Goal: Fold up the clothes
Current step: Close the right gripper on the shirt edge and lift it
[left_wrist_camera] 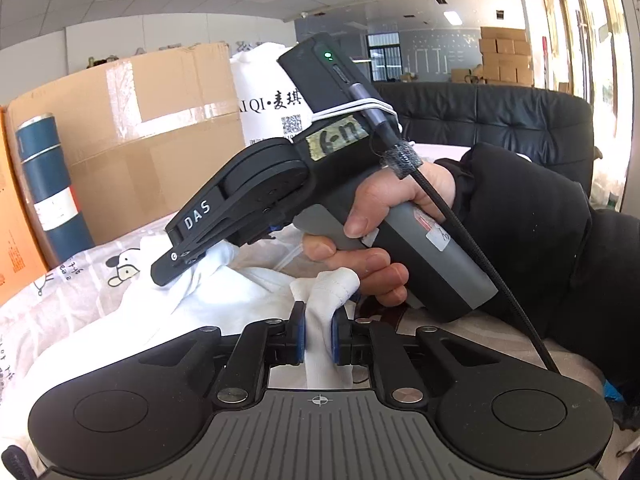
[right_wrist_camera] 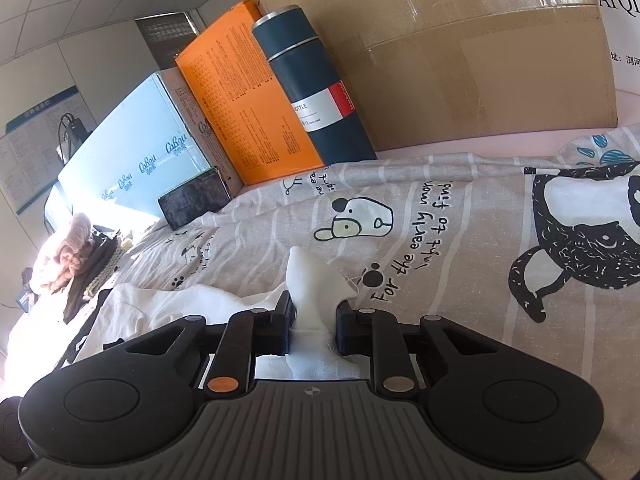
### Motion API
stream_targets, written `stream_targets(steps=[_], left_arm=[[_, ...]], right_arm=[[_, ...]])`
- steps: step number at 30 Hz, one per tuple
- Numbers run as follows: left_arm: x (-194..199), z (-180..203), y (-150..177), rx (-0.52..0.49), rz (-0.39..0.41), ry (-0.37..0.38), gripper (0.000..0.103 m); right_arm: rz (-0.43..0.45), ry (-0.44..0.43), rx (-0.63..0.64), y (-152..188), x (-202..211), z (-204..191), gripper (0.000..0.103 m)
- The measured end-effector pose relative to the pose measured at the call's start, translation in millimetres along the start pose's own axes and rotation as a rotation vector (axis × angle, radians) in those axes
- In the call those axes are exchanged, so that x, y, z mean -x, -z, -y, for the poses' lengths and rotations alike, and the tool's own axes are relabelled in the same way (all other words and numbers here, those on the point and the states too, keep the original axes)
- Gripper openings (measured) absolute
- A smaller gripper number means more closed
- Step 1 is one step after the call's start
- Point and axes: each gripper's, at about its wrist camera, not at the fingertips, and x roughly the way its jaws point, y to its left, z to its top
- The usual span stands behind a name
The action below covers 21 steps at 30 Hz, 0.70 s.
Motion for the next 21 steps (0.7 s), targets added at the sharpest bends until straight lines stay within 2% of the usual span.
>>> stream_targets(steps=[5, 11, 15, 21], left_arm=[[27.1, -21.5, 4.8, 0.057, 0.074, -0.033, 0.01], [82.1, -42.8, 13.2, 0.116, 0.218, -0.095, 0.009], [123.5, -51.6, 18.4, 0.156, 0.312, -0.164, 0.009], [193.1, -66.2, 45.4, 0.196, 0.416, -0.326, 0.009]], right_arm=[[0.066, 0.025, 0.015, -9.2, 8.9, -22.6, 0.017], [0.123, 0.038, 0.055, -32.1, 13.2, -79.7, 0.017], [0.142, 0.007, 0.097, -47.9, 7.8, -129.7, 0.016], [0.124, -0.035, 0.191, -58.1, -24.1, -219.9, 0.016]])
